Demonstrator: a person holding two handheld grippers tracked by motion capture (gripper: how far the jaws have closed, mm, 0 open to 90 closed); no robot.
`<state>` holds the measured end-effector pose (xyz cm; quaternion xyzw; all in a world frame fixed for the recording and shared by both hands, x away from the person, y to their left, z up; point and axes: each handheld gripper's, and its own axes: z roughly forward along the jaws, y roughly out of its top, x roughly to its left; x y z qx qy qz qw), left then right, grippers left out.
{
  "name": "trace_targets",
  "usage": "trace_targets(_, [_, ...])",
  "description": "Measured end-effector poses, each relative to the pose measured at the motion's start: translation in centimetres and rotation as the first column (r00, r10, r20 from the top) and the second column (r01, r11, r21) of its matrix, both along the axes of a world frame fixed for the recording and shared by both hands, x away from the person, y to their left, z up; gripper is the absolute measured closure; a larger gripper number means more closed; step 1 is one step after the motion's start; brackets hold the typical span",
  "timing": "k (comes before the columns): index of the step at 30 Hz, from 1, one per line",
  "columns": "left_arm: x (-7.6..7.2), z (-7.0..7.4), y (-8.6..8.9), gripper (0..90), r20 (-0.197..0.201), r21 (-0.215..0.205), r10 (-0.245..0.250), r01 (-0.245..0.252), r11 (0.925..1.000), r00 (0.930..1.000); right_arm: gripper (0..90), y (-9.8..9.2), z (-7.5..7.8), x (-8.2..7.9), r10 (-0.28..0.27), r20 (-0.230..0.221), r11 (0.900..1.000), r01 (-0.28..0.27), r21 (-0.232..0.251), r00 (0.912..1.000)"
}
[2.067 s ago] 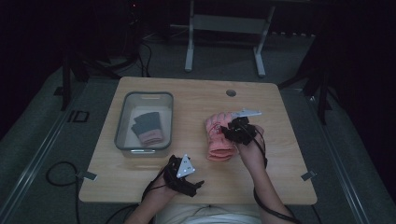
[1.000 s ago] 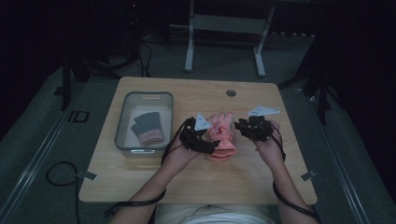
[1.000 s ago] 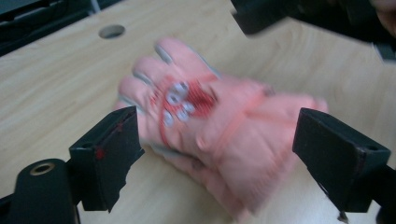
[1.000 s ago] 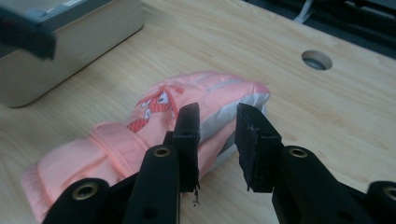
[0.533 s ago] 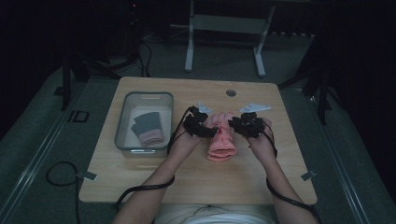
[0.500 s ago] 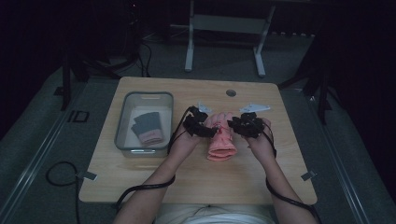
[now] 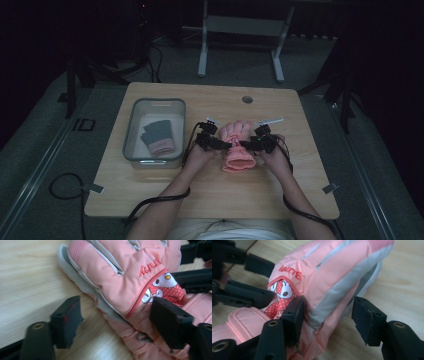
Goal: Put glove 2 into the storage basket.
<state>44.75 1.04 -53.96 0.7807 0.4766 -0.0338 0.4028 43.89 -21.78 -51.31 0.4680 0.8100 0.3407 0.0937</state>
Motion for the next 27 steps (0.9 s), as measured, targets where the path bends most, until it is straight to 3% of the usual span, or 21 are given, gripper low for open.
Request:
trace_targets(1, [0.2,-0.9,0.1,31.4,-0.053,-0.087,0.0,-0.004,0.9962,0.9986,43.2,0.0,-0.1,0.1,-0.005,-0.014,1.0,0.005,0.004,0.9999])
trace_targets(2, [0.3,-1.1,0.3,40.5,-0.068,-0.116,-0.002,-0.005,0.9933,0.9977,43.3,-0.2,-0.6,0.4,-0.018,-0.057,0.999,0.02,0.036,0.9982])
trace_targets(5, [0.4,-1.6,0.5,49.2,-0.089,-0.162,-0.018,0.003,0.9868,0.9959,45.0,-0.6,-1.2,0.8,-0.021,-0.119,0.994,0.034,0.108,0.9927])
trace_targets(6, [0.4,-1.6,0.5,53.3,-0.089,-0.162,-0.018,0.003,0.9868,0.9959,45.0,-0.6,-1.2,0.8,-0.021,-0.119,0.994,0.034,0.108,0.9927])
trace_targets(7, [0.5,-1.7,0.5,53.3,-0.105,-0.18,-0.023,0.004,0.9837,0.9942,51.2,-0.6,-1.3,0.9,-0.012,-0.133,0.992,0.029,0.126,0.991])
trace_targets(8, [0.6,-1.6,0.6,61.8,-0.106,-0.183,-0.029,0.009,0.9831,0.9939,56.5,-0.3,-1.2,0.7,0.001,-0.12,0.993,0.014,0.121,0.9928])
trace_targets(12, [0.3,-1.0,0.4,72.3,-0.065,-0.153,-0.055,0.044,0.9873,0.9964,65.3,0.6,-0.6,0.0,-0.001,-0.067,0.998,0.005,0.064,0.9978])
trace_targets(15, [0.0,-0.2,0.5,74.5,-0.034,-0.155,-0.083,0.077,0.9849,0.996,66.9,-0.1,-0.3,-0.2,0.008,-0.074,0.991,0.002,0.136,0.9972])
trace_targets(21, [-0.7,2.4,0.6,75.5,0.033,-0.15,-0.089,0.093,0.9843,0.9955,67.1,-0.3,1.7,-1.1,0.023,-0.012,0.988,-0.021,0.156,0.9997])
trace_targets(27, [-1.5,5.4,1.3,75.4,0.104,-0.106,-0.082,0.093,0.99,0.9912,67.1,0.2,4.2,-1.6,0.041,0.043,0.982,-0.048,0.181,0.9982])
